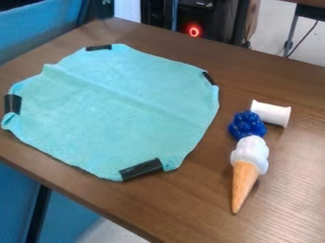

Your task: Fold the cloth from top left to bottom right

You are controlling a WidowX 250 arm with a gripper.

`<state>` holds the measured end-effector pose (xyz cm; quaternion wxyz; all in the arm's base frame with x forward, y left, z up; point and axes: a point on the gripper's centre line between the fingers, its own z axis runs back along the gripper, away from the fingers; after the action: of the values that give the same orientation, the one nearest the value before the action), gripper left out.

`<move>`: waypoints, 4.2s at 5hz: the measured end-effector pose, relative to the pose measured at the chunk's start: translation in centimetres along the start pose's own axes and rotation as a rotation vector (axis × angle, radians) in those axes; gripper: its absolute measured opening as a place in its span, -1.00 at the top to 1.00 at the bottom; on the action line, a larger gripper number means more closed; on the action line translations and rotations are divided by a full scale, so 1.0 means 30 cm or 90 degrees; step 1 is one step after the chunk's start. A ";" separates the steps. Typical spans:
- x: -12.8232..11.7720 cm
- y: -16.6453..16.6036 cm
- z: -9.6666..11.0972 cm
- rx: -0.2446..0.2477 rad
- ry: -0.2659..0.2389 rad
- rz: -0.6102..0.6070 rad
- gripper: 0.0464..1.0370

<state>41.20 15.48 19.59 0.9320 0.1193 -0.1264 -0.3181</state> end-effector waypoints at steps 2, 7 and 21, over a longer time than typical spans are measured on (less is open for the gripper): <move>-0.007 0.103 -0.112 0.004 0.024 0.022 -0.92; -0.042 0.156 -0.330 0.017 0.098 0.018 -0.92; -0.003 -0.581 -0.001 -0.031 0.010 -0.133 0.98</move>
<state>31.34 2.13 14.29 0.8973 0.1115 -0.0984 -0.4155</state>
